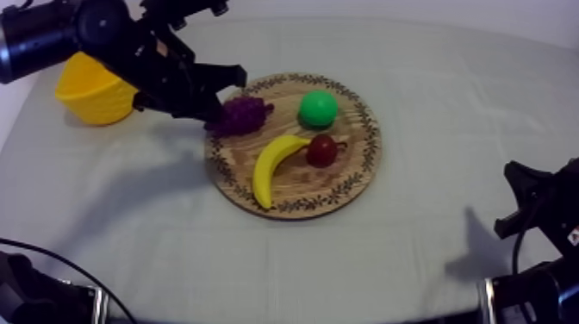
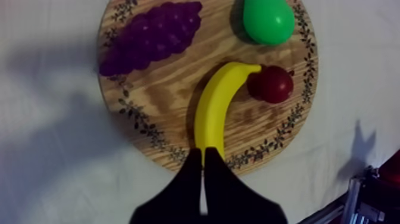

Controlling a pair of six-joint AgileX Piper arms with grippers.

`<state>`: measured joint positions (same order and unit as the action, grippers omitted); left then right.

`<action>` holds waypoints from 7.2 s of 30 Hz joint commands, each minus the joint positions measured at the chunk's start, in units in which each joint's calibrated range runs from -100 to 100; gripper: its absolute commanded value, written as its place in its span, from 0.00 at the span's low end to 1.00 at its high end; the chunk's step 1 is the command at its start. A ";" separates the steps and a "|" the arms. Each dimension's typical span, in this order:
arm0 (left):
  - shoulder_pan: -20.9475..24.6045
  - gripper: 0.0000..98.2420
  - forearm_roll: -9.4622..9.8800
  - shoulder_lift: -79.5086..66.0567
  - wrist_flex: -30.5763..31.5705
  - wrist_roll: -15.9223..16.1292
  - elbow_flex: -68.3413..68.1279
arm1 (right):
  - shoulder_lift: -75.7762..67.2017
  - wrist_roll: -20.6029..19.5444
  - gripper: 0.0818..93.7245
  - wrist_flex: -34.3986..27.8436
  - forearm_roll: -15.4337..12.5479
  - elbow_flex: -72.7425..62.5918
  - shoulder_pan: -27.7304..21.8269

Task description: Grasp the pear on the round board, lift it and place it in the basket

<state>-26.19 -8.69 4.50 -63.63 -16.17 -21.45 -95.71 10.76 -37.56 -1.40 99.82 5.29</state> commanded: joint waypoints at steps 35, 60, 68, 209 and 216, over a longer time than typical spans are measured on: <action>-3.84 0.00 2.92 31.15 -15.90 -2.97 54.16 | -0.04 -0.03 0.00 -0.02 0.01 -0.05 0.00; -4.27 0.69 4.46 30.56 -13.83 -3.33 51.73 | -0.04 -0.04 0.00 -0.02 0.01 -0.05 0.00; -4.08 0.71 4.35 32.09 -13.30 -3.37 52.78 | -0.04 -0.04 0.00 -0.02 0.01 -0.05 0.00; 32.50 0.43 10.24 3.92 -26.95 3.40 28.01 | -0.04 -0.04 0.00 -0.02 0.01 -0.05 0.00; 32.70 0.43 9.61 16.95 -23.75 4.28 34.18 | -0.04 -0.04 0.00 -0.02 0.01 -0.05 0.00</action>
<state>6.49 0.98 16.57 -87.60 -12.05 10.95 -95.71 10.76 -37.56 -1.40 99.82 5.29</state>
